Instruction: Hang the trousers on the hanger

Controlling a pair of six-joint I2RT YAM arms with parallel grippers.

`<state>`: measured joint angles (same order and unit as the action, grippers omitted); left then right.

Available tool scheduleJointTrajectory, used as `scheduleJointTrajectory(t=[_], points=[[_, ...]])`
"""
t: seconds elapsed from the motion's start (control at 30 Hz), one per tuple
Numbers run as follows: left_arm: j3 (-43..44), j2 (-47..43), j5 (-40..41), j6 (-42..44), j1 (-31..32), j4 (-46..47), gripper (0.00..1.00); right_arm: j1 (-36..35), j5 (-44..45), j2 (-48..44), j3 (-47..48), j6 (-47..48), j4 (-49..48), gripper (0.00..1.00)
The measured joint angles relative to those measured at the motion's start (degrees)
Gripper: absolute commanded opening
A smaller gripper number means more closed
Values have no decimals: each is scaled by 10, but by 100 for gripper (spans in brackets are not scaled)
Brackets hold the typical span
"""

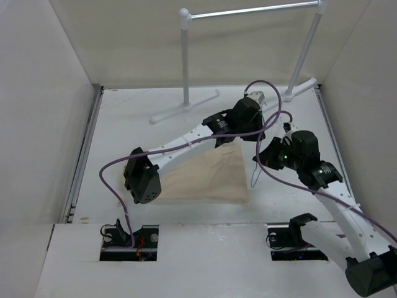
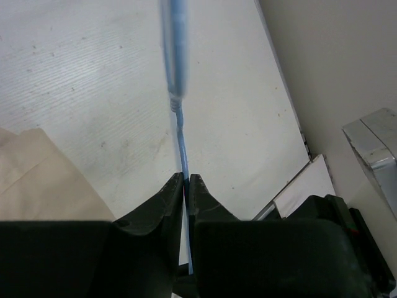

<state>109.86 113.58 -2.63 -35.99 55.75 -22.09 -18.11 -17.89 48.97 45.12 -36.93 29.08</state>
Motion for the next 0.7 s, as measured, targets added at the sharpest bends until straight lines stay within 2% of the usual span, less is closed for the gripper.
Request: scheduleJointTrajectory(t=[0.17,0.23,0.27,0.4,0.5,0.53,0.67,0.7], points=[[-77,-17,17,-23,7,43,0,1,1,-45,-6,-10,33,44],[-134,-35,32,-42,8,65,0,5,1,-72,-7,-11,53,48],[-160,-45,39,-51,8,72,0,9,1,-86,-7,-11,63,46],[-263,-92,98,-98,21,108,0,20,1,-129,-20,-19,71,12],[-337,-129,155,-135,46,143,0,16,6,-118,-55,-38,52,9],[-359,-141,174,-146,57,156,0,11,12,-106,-70,-43,39,11],[-413,-155,237,-182,97,191,0,-5,40,-19,-123,-59,-12,40],[-421,-155,247,-189,103,198,0,-10,46,8,-132,-60,-28,45]])
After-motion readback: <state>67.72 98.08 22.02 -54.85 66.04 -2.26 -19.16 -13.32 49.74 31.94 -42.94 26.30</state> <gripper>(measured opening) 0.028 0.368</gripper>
